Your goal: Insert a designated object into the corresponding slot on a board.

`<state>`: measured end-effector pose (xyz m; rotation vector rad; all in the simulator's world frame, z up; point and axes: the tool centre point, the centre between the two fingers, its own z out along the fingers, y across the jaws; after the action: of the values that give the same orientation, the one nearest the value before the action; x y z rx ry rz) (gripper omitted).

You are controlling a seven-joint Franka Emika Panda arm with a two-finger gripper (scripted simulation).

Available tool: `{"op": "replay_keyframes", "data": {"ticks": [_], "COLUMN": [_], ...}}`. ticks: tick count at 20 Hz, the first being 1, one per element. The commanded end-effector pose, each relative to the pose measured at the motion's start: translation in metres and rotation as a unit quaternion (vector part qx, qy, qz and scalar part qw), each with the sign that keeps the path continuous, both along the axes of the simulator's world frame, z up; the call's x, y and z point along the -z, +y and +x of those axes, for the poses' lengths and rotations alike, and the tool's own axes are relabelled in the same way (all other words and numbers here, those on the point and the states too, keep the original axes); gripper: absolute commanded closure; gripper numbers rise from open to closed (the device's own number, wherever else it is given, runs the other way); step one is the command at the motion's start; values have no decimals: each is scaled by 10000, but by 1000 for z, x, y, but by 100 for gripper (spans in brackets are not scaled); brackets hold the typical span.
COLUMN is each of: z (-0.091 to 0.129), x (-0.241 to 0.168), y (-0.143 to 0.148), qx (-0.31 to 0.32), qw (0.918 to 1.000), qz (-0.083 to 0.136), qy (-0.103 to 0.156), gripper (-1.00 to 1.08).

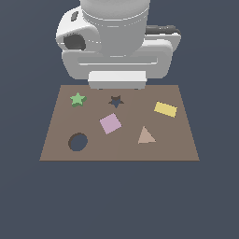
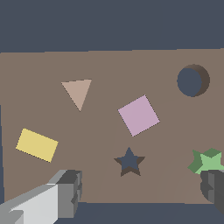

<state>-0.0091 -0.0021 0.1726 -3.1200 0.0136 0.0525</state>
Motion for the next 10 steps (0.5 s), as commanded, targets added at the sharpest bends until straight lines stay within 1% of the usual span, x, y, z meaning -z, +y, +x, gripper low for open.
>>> {"op": "replay_keyframes", "data": {"ticks": [1, 5, 10], "z": [0, 1, 3], "x": [0, 1, 6], "y": [0, -2, -8], "qx": [0, 70, 359], "qw": [10000, 10000, 9994], "qz": [0, -2, -12], "qy": [0, -1, -3], "gripper": [-92, -92, -92]}}
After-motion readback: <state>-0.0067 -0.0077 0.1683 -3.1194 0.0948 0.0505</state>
